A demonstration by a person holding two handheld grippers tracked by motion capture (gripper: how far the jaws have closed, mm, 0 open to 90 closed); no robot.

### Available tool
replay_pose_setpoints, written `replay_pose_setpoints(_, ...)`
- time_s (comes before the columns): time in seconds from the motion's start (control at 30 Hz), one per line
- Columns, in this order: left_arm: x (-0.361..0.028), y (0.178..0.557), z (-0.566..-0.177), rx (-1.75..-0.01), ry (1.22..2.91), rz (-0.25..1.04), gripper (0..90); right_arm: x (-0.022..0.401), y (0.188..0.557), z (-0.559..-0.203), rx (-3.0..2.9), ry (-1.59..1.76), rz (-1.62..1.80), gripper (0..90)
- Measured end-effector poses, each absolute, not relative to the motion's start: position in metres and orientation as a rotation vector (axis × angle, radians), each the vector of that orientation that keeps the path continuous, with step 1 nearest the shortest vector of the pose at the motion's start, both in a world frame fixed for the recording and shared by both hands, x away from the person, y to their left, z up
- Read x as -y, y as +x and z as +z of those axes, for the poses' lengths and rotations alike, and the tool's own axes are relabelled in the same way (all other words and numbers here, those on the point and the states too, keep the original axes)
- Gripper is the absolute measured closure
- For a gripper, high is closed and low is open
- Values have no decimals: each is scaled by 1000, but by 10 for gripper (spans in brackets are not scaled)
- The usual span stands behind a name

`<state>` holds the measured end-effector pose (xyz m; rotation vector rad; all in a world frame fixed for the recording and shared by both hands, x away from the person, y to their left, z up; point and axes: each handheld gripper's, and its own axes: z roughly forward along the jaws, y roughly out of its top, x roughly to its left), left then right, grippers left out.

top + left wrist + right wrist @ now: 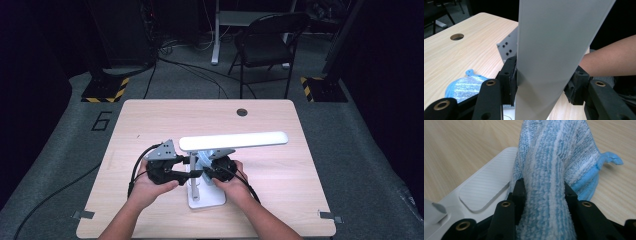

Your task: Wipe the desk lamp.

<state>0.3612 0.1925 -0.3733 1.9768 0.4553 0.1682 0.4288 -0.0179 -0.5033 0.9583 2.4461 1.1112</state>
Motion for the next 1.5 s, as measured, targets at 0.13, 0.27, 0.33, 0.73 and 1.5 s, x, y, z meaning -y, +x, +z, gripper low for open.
replay_pose_setpoints(0.13,-192,362,-373,-455,1981,172,512,20,421,-504,-2456,938,1118,651)
replay_pose_setpoints(0.27,-191,362,-373,-459,1982,174,513,23,411,-505,-2467,910,1114,653)
replay_pose_setpoints(0.33,-191,362,-373,-457,1981,166,512,24,405,-505,-2473,904,1117,653)
replay_pose_setpoints(0.73,-192,362,-373,-452,1989,170,512,30,370,-507,-2495,865,1141,657)
replay_pose_setpoints(1.5,-193,360,-372,-458,1997,171,513,41,347,-505,-2570,747,1134,666)
